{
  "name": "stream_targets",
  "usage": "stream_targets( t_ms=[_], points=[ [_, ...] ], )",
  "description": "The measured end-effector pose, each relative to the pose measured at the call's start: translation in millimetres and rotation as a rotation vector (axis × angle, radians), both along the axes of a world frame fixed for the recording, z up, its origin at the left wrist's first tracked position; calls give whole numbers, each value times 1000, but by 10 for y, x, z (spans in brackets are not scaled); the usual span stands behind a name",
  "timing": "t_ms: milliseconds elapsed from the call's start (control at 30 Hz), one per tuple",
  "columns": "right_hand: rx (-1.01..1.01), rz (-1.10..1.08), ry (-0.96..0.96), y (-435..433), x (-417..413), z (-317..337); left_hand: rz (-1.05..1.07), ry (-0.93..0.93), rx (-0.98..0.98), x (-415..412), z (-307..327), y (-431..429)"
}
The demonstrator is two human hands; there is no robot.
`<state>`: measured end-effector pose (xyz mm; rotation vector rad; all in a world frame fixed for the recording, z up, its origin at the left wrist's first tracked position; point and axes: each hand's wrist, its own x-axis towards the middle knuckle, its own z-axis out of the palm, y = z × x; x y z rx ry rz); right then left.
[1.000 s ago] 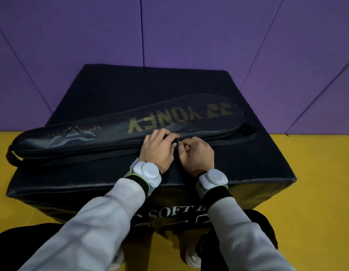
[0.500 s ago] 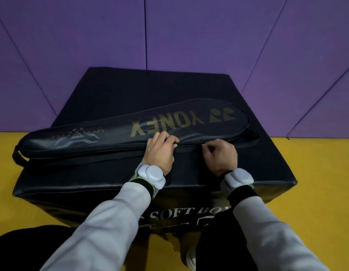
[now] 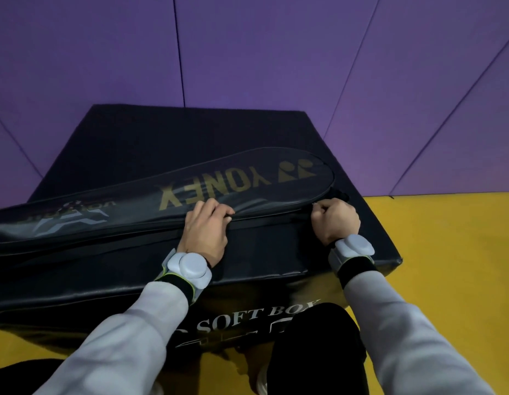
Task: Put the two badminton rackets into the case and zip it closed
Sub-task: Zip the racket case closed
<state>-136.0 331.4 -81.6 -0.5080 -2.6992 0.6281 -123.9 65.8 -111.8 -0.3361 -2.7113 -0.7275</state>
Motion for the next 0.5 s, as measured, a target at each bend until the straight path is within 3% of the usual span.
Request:
stream_targets(
  t_ms=[500],
  points=[
    [41, 1, 60, 48, -71, -55, 12, -23, -37, 17, 22, 10]
  ],
)
